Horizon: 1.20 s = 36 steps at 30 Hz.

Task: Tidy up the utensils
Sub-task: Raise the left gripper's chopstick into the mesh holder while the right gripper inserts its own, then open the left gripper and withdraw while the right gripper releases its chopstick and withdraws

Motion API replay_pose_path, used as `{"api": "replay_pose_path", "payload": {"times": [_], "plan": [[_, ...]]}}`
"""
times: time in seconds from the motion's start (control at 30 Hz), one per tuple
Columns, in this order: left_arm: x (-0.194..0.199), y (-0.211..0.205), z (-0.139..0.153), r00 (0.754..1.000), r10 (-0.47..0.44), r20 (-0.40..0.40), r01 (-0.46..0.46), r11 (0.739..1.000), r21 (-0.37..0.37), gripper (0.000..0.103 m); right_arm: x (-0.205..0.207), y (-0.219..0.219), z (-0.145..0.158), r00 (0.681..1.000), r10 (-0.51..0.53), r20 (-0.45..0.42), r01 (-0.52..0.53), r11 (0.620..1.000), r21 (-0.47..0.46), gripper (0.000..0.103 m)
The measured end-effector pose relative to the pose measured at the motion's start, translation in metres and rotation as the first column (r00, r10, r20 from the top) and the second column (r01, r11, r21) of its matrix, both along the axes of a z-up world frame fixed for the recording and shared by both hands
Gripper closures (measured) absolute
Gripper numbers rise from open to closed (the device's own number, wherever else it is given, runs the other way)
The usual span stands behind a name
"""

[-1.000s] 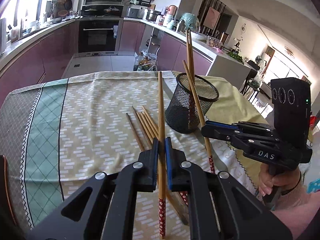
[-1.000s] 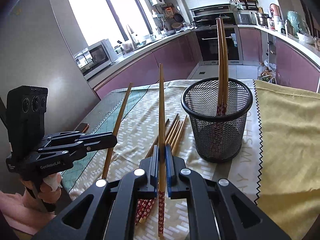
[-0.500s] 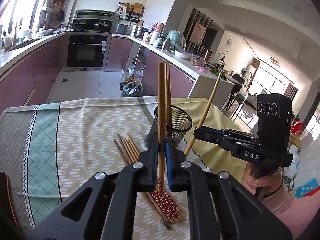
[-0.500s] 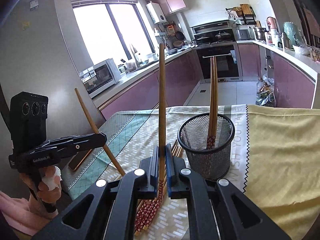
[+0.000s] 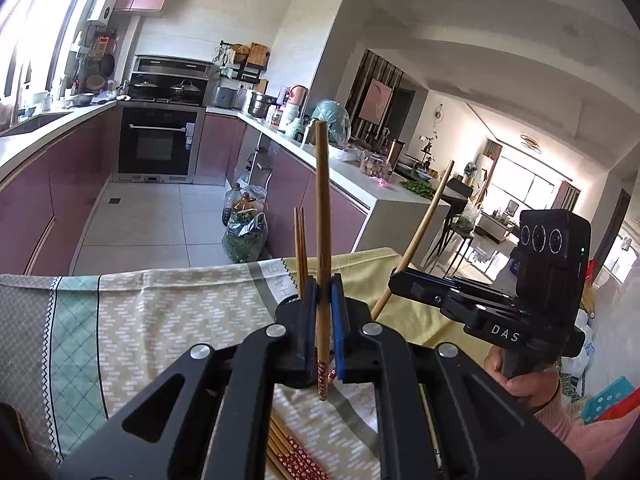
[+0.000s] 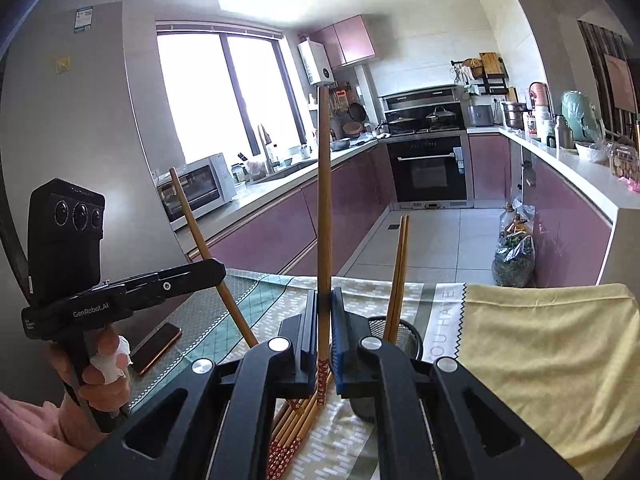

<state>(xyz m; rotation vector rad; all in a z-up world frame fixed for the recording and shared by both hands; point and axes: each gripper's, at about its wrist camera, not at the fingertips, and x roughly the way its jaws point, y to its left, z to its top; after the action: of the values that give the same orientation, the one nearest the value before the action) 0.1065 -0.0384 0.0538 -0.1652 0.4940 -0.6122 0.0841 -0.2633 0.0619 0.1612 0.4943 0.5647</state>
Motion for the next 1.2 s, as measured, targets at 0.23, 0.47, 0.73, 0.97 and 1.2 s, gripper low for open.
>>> {"api": "replay_pose_path", "payload": {"times": [0.23, 0.47, 0.73, 0.97, 1.2], "plan": [[0.015, -0.015, 0.028, 0.997, 0.007, 0.071, -0.007, 1.0, -0.007, 0.095, 0.015, -0.008, 0.015, 0.998, -0.04, 0.046, 0.04, 0.999, -0.013, 0.097], [0.037, -0.037, 0.014, 0.999, 0.018, 0.04, -0.022, 0.996, 0.082, 0.095, 0.035, -0.004, 0.003, 0.998, -0.057, 0.01, 0.058, 0.997, -0.053, 0.097], [0.064, -0.054, -0.033, 0.995, -0.009, -0.095, 0.026, 0.983, 0.181, 0.095, 0.054, 0.014, -0.027, 0.993, -0.032, -0.112, 0.02, 0.994, -0.11, 0.097], [0.082, -0.064, -0.055, 0.989, 0.001, -0.147, 0.035, 0.969, 0.244, 0.095, 0.066, 0.03, -0.052, 0.981, -0.019, -0.194, -0.01, 0.989, -0.147, 0.097], [0.098, -0.068, -0.061, 0.986, 0.023, -0.165, 0.021, 0.965, 0.26, 0.093, 0.078, 0.034, -0.061, 0.976, -0.03, -0.218, -0.002, 0.989, -0.146, 0.095]]}}
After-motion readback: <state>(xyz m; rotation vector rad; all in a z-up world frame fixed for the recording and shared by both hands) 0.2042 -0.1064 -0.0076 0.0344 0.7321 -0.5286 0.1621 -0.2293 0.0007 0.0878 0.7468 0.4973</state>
